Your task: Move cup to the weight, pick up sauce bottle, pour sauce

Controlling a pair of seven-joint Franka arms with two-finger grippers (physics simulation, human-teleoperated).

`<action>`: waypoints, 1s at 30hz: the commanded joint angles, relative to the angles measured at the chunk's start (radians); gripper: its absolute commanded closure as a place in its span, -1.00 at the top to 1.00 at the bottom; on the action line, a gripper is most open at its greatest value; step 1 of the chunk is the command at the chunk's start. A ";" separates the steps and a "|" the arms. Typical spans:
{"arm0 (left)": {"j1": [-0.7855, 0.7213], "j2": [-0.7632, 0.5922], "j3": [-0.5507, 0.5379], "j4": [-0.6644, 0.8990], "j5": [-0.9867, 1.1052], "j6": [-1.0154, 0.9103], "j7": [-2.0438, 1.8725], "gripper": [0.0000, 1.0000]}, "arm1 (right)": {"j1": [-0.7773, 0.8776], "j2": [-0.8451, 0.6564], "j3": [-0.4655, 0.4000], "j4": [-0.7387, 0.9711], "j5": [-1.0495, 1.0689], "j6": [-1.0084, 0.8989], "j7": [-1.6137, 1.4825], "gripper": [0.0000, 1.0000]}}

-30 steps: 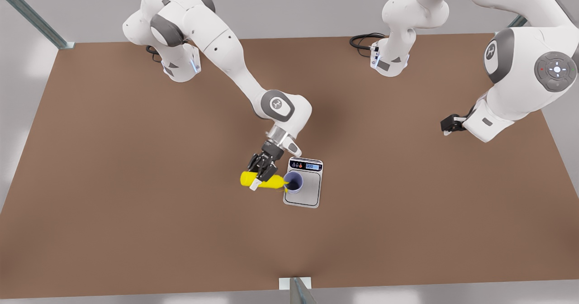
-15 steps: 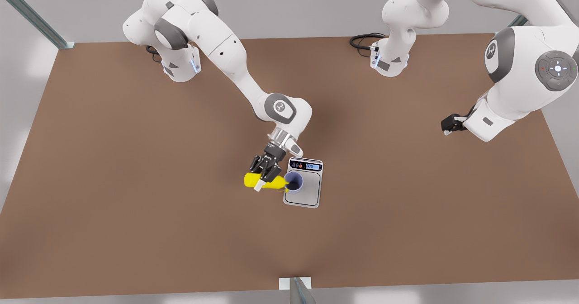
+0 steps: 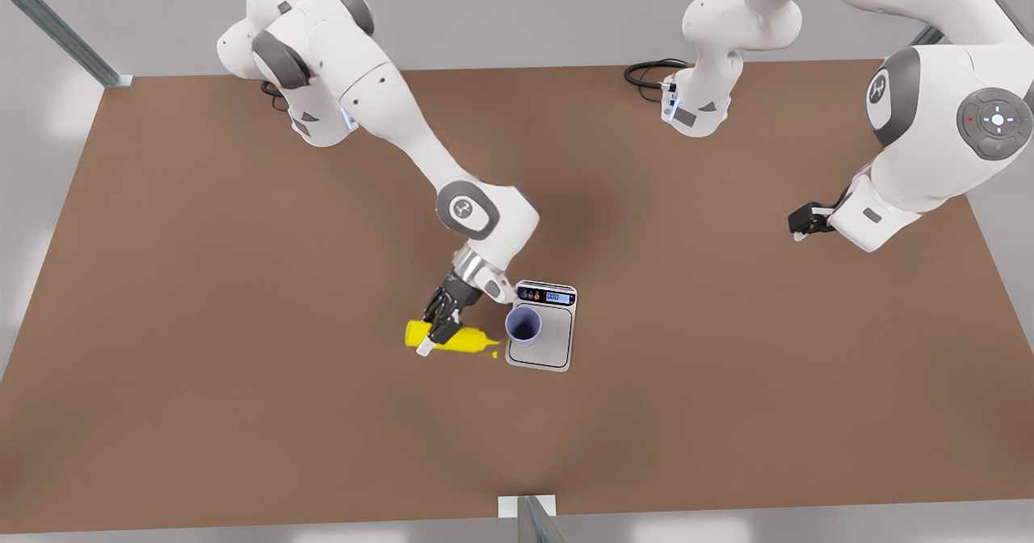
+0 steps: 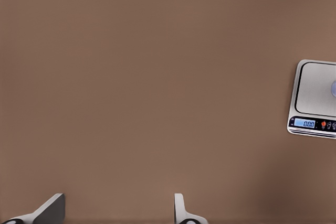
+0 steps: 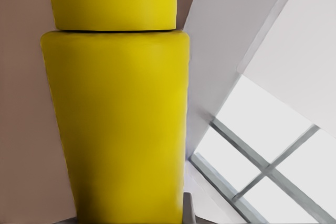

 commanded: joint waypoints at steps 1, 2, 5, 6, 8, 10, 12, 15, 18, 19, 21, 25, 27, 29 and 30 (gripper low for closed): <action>0.000 0.000 0.000 0.000 0.001 0.000 0.000 1.00 | -0.003 0.000 0.000 0.000 0.004 0.000 0.001 0.09; 0.000 0.000 0.000 0.000 -0.001 0.000 0.000 1.00 | -0.027 -0.009 0.003 0.001 0.069 0.032 -0.007 0.09; 0.000 0.000 0.000 0.000 0.001 0.000 0.000 1.00 | -0.082 -0.023 0.011 0.026 0.236 0.044 -0.016 0.09; 0.000 0.000 0.000 0.000 0.001 0.000 0.000 1.00 | -0.116 -0.034 0.018 0.025 0.304 0.061 -0.025 0.09; 0.000 -0.002 0.000 0.000 0.001 0.000 0.000 1.00 | -0.170 -0.042 0.020 0.040 0.449 0.073 -0.085 0.09; 0.000 -0.002 0.000 0.000 0.001 0.000 0.000 1.00 | -0.208 -0.049 0.020 0.041 0.518 0.104 -0.137 0.09; 0.000 -0.003 0.002 0.000 0.001 -0.002 -0.002 1.00 | -0.254 -0.055 0.018 0.043 0.662 0.126 -0.232 0.09; 0.000 -0.003 0.000 0.000 0.001 0.000 -0.002 1.00 | -0.335 -0.057 0.008 0.043 0.903 0.176 -0.490 0.09; 0.000 -0.003 0.000 0.000 0.001 0.000 -0.002 1.00 | -0.423 -0.059 -0.011 0.035 1.149 0.222 -0.759 0.09; 0.000 -0.003 0.000 0.000 0.001 -0.002 -0.002 1.00 | -0.446 -0.059 -0.011 0.032 1.160 0.233 -0.799 0.09; 0.000 -0.003 0.002 0.000 0.001 0.000 -0.002 1.00 | -0.493 -0.048 -0.011 0.031 1.265 0.241 -0.933 0.09; 0.000 -0.003 0.002 0.000 0.001 0.000 -0.002 1.00 | -0.572 -0.003 0.012 0.024 1.426 0.238 -1.065 0.09; 0.000 -0.003 0.002 0.000 0.001 0.000 -0.002 1.00 | -0.608 0.015 0.012 0.011 1.564 0.233 -1.184 0.09; 0.000 -0.005 0.002 0.000 0.001 0.000 -0.002 1.00 | -0.638 0.032 0.012 -0.014 1.735 0.225 -1.315 0.09; 0.000 -0.005 0.002 0.000 0.001 -0.002 -0.002 1.00 | -0.655 0.040 0.012 -0.021 1.798 0.222 -1.346 0.09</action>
